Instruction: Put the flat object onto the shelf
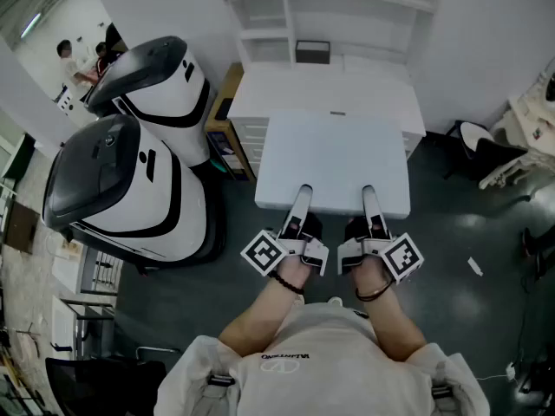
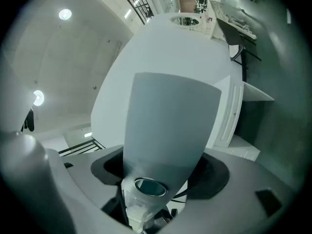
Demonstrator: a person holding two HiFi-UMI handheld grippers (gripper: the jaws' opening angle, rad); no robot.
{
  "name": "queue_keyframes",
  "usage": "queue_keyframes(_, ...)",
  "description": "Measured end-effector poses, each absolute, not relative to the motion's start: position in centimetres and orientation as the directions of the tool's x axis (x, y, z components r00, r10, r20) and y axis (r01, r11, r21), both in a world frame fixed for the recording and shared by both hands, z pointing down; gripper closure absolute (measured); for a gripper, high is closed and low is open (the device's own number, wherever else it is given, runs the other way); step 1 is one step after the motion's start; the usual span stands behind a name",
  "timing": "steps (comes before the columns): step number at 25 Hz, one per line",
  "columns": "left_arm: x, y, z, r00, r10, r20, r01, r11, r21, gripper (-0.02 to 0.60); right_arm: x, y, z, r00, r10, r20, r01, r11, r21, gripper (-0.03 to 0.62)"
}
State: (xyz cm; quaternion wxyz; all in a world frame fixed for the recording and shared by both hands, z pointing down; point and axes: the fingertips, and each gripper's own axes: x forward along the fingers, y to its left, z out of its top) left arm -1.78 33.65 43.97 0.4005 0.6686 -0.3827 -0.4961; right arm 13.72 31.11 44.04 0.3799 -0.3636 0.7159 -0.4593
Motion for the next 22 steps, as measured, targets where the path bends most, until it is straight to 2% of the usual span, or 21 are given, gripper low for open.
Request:
queue_keyframes(11, -2.5, 33.0, 44.3, 0.231, -0.907, -0.351, -0.114, -0.384, 0.916, 0.261, 13.2, 30.6, 44.2, -0.432, -0.877, -0.212, -0.181, 0.315, -0.932, 0.244)
queue_keyframes(22, -6.1, 32.7, 44.7, 0.268, -0.895, -0.357, -0.091, -0.392, 0.915, 0.261, 9.6, 30.8, 44.1, -0.404, -0.888, -0.221, -0.201, 0.322, -0.925, 0.246)
